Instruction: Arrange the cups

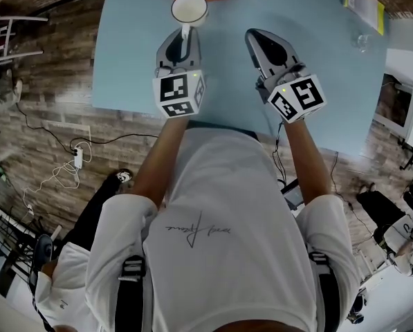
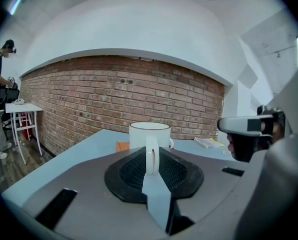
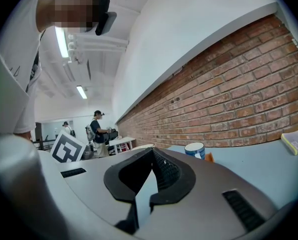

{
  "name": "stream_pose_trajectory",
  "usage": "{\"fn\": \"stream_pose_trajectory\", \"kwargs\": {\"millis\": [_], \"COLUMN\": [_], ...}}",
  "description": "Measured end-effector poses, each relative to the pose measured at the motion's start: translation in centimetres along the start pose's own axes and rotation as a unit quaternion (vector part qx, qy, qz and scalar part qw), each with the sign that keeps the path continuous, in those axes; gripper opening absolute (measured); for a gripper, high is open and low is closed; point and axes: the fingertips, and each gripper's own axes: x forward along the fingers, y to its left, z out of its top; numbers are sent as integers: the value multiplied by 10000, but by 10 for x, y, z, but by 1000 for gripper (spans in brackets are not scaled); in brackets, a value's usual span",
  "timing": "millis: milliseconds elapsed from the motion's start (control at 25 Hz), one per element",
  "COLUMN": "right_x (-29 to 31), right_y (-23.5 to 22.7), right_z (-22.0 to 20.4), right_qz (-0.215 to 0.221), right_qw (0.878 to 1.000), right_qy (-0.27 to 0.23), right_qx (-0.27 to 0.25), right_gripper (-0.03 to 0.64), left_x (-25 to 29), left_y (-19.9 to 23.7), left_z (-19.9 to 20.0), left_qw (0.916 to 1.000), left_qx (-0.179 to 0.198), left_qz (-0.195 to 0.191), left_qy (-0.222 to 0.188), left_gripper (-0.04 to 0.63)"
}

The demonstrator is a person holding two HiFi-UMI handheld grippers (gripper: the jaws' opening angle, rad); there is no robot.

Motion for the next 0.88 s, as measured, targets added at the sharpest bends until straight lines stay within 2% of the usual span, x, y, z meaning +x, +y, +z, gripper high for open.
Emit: {"fn": "stream_pose_trajectory", "kwargs": {"millis": [880], "right_x": [23], "right_y": [-11], "right_z": [8], "right_qz": [-72], "right_qw": [9999], "right_qy": [-17], "right_qx": [68], "right_gripper": [21], "left_x": [36], "left_y": [13], "left_z": [19], "left_qw": [10000], "left_qx": [-17], "left_qz": [-52], "left_qy": [-57], "left_gripper": [57]}}
